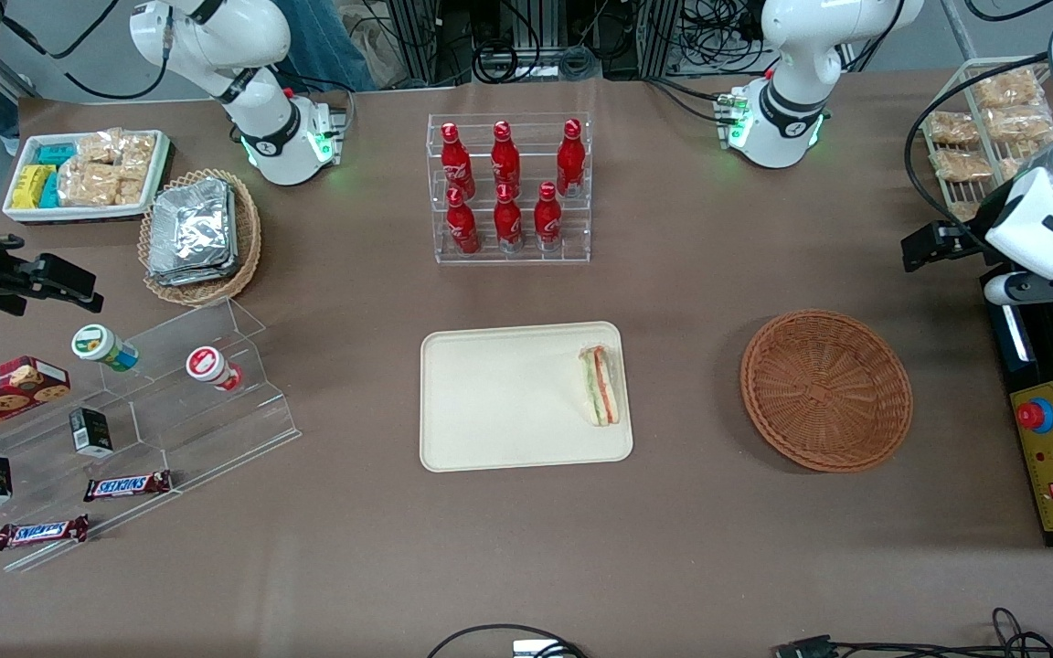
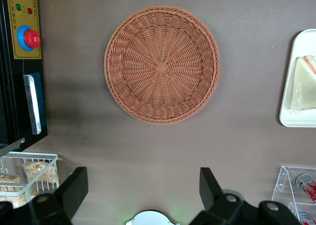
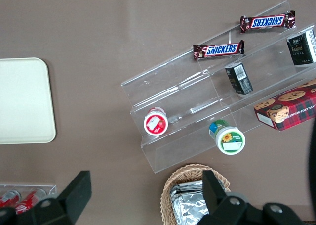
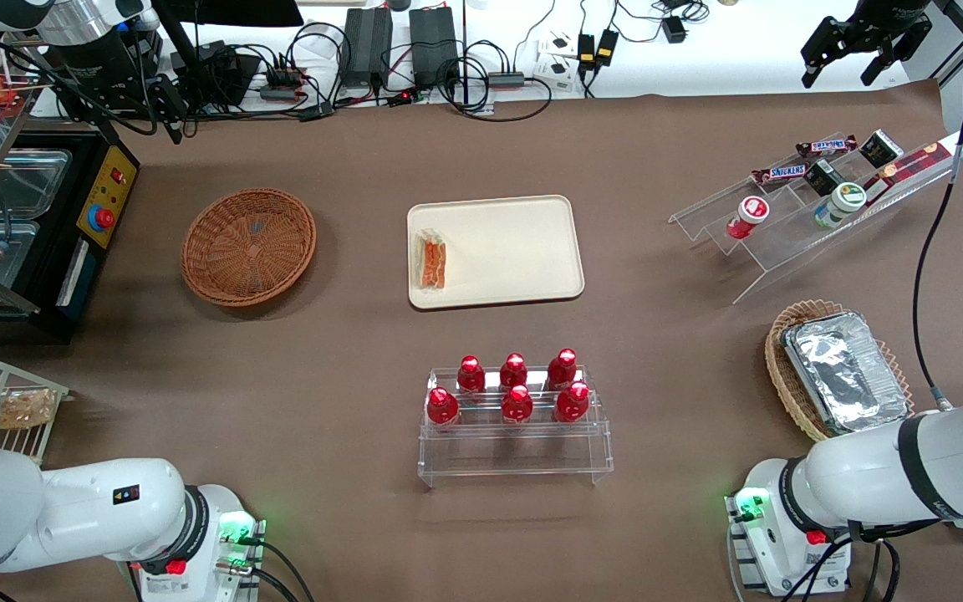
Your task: Place sandwich from basket to tray
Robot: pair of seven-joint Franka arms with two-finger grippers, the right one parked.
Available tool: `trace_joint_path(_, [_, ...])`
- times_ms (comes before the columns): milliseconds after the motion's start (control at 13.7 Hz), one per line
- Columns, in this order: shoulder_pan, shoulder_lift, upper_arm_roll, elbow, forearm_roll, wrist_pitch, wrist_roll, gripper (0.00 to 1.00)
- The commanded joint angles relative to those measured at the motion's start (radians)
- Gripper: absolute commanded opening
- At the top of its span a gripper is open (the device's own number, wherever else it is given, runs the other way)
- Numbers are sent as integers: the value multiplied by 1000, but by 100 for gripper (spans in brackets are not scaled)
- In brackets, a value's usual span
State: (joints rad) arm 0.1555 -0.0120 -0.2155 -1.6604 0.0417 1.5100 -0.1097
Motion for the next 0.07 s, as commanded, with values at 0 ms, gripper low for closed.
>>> trace_joint_path(0, [-5,-10,7,-12,-14,12,10,100])
